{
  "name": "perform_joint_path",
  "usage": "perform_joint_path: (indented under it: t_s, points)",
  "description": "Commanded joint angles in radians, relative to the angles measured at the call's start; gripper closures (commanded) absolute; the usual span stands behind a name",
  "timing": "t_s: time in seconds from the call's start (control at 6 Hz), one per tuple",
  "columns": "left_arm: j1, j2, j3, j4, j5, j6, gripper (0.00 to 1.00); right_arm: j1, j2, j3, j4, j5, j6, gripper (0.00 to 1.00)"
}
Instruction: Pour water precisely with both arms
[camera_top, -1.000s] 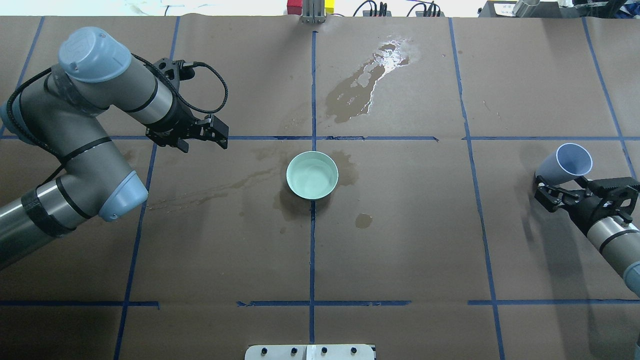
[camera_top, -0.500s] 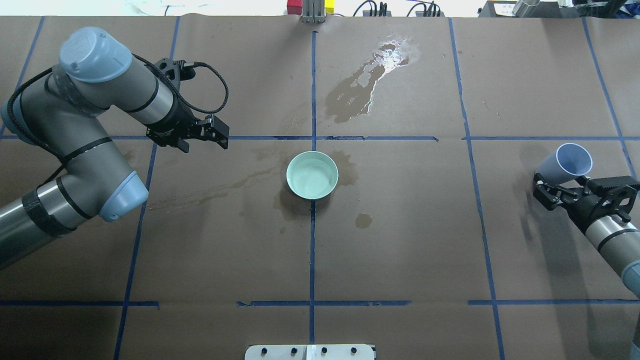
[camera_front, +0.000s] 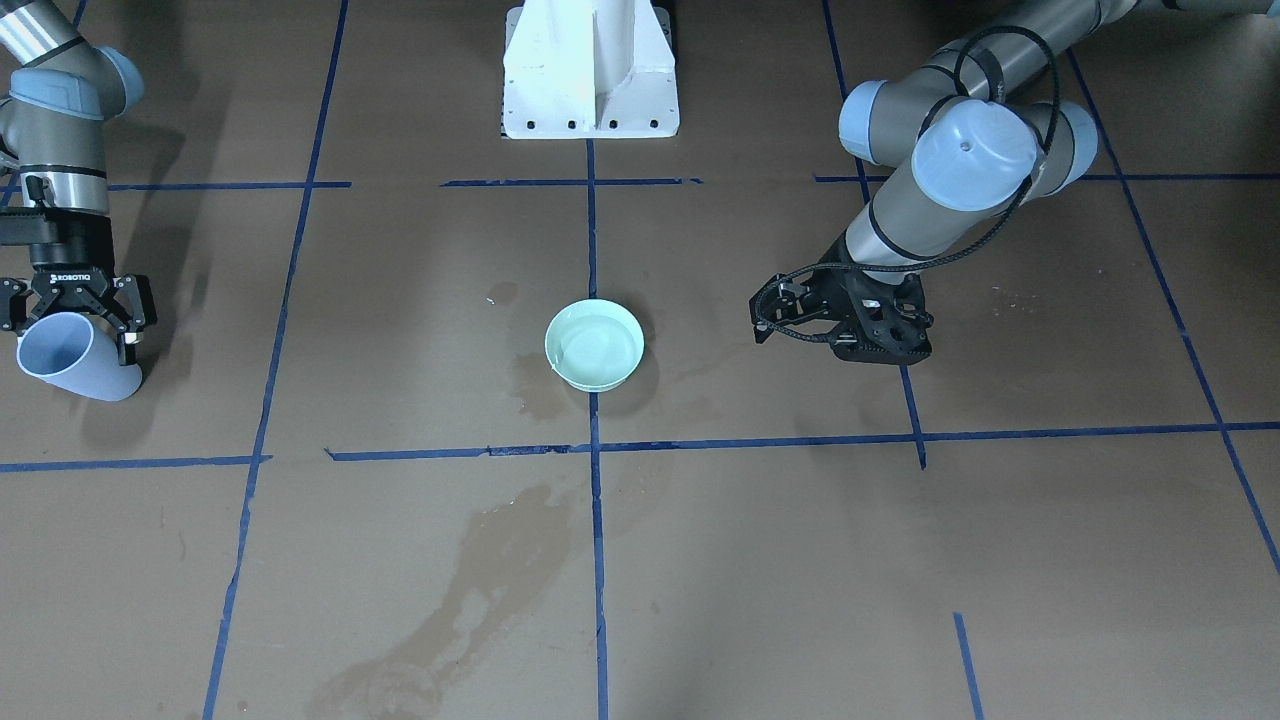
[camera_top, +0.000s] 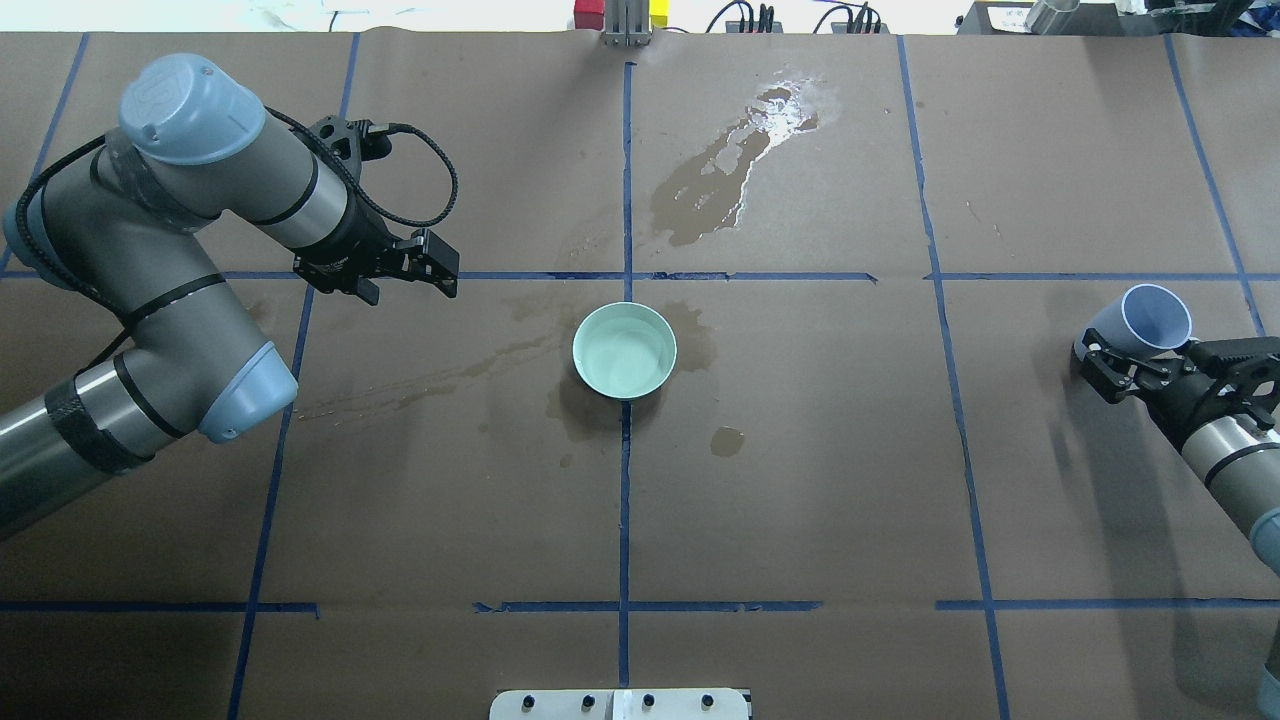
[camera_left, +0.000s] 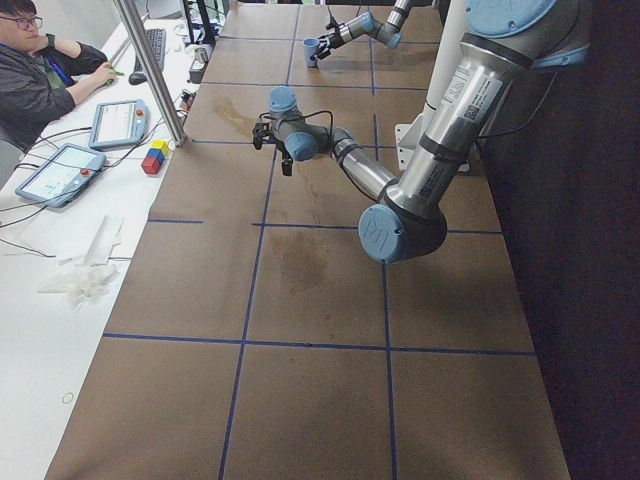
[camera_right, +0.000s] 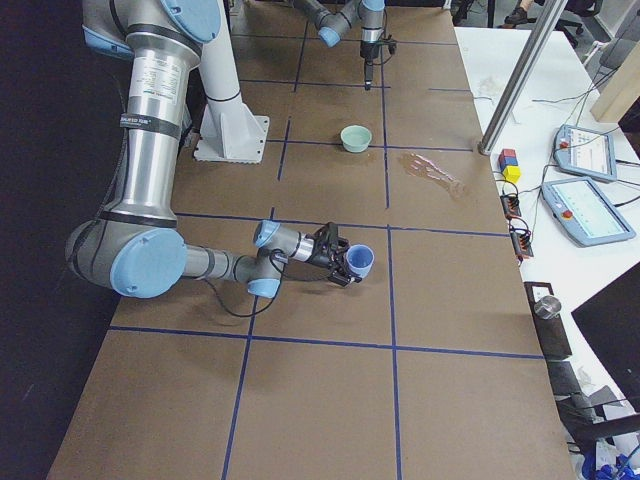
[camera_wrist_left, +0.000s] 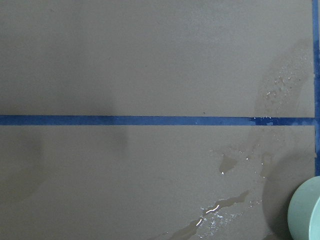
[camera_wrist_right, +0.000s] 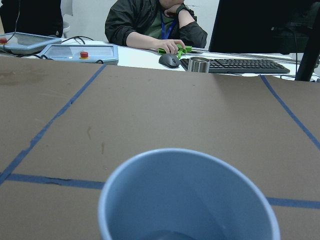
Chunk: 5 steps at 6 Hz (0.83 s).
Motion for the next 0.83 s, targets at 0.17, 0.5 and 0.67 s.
perform_joint_path:
  t_s: [0.17, 0.5, 0.67]
  points:
    - [0.0, 0.0, 0.0, 0.0, 0.0, 0.001, 0.0, 0.017, 0.075, -0.065, 0.003, 0.001, -0.004, 0.02]
    - [0.0, -0.002, 0.0, 0.0, 0.0, 0.001, 0.0, 0.02, 0.071, -0.064, 0.008, -0.002, -0.004, 0.68]
    - [0.0, -0.002, 0.0, 0.0, -0.001, 0.001, 0.0, 0.02, 0.063, -0.061, 0.03, -0.019, -0.005, 0.86]
